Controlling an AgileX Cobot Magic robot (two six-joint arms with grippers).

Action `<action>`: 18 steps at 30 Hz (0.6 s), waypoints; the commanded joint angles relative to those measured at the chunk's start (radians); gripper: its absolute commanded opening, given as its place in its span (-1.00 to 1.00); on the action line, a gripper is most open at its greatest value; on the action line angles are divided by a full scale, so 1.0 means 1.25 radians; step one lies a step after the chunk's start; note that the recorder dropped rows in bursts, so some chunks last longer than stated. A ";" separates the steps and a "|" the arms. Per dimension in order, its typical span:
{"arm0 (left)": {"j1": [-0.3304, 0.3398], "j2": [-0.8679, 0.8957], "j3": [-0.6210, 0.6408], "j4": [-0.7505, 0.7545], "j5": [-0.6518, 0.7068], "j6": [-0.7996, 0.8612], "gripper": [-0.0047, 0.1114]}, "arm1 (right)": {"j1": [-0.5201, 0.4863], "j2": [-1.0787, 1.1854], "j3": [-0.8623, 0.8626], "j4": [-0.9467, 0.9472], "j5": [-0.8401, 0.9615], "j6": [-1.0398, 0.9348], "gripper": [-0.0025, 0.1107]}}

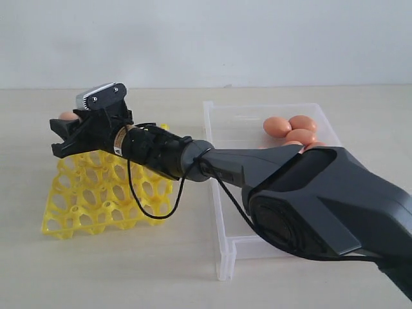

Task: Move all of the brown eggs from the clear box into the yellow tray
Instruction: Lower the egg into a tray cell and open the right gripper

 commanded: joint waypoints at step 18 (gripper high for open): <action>0.001 -0.001 -0.002 0.008 -0.005 -0.003 -0.85 | 0.014 -0.005 -0.005 0.009 0.007 -0.035 -0.96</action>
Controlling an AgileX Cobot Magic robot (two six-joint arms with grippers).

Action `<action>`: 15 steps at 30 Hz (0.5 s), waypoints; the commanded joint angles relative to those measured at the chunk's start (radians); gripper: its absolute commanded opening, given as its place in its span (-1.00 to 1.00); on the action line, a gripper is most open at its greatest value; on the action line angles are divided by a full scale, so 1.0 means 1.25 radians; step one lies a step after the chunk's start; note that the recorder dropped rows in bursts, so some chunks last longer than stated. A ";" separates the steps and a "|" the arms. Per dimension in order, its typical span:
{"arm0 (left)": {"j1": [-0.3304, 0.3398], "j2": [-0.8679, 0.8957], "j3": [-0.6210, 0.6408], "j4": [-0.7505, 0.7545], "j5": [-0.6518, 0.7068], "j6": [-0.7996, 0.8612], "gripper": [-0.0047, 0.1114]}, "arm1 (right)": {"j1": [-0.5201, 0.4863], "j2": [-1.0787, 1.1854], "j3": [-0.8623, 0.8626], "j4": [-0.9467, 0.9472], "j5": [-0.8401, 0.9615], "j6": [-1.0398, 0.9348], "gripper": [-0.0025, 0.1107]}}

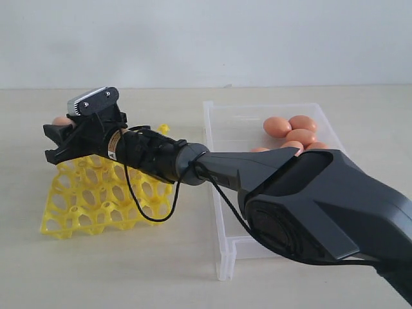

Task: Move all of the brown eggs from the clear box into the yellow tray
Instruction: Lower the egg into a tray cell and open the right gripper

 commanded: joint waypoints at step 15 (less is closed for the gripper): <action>0.001 -0.001 -0.002 0.006 -0.003 -0.003 -0.85 | -0.001 -0.005 -0.005 0.080 0.050 -0.021 -0.24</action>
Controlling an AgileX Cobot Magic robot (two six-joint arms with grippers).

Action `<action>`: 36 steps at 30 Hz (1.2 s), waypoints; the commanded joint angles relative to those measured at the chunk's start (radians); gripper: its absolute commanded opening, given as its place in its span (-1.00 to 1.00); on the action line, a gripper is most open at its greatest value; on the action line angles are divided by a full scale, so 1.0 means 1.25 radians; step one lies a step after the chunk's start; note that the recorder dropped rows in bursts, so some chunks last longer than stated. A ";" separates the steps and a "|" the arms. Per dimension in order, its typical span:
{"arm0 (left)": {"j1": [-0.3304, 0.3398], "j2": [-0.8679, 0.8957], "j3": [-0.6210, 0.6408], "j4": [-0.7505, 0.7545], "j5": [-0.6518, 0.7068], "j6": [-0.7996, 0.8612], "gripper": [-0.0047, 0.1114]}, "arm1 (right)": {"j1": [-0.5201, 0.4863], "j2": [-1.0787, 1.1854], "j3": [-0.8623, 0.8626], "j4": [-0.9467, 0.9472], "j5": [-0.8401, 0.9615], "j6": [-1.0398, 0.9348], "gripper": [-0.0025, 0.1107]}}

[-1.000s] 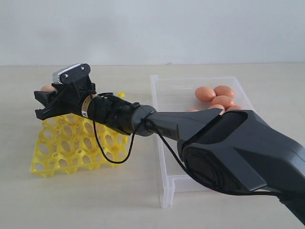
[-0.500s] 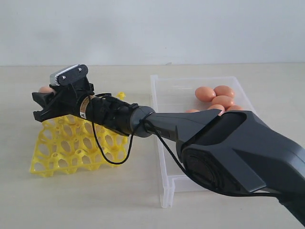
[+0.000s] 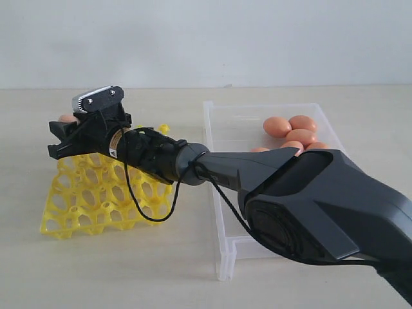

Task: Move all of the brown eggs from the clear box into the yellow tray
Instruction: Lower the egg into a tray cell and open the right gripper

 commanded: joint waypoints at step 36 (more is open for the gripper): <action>0.001 -0.001 -0.002 0.025 -0.015 -0.003 -0.85 | 0.000 -0.055 -0.005 -0.001 0.016 -0.131 0.07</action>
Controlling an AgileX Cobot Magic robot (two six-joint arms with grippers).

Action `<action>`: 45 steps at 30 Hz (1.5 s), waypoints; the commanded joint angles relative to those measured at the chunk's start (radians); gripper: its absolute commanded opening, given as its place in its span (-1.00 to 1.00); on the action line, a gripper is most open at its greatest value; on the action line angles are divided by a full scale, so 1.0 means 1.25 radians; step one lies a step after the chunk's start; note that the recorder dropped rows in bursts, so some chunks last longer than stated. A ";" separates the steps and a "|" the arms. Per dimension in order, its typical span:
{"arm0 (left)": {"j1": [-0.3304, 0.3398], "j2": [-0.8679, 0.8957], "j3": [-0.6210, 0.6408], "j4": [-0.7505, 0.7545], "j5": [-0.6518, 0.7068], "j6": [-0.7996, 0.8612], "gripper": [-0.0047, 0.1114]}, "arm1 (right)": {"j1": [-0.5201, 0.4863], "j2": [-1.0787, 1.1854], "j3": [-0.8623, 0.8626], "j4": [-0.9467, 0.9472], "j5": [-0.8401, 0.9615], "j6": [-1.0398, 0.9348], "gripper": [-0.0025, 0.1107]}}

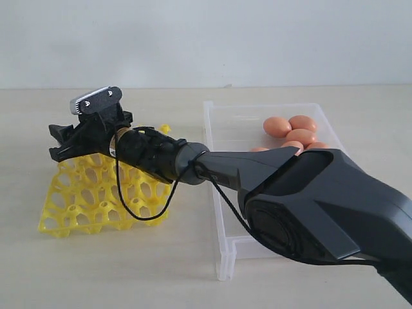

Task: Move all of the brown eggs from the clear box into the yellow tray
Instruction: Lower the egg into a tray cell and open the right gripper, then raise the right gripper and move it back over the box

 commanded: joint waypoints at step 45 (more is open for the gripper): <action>0.001 -0.001 -0.002 0.007 -0.010 0.001 -0.85 | 0.130 -0.292 -0.003 0.159 1.040 -0.513 -0.96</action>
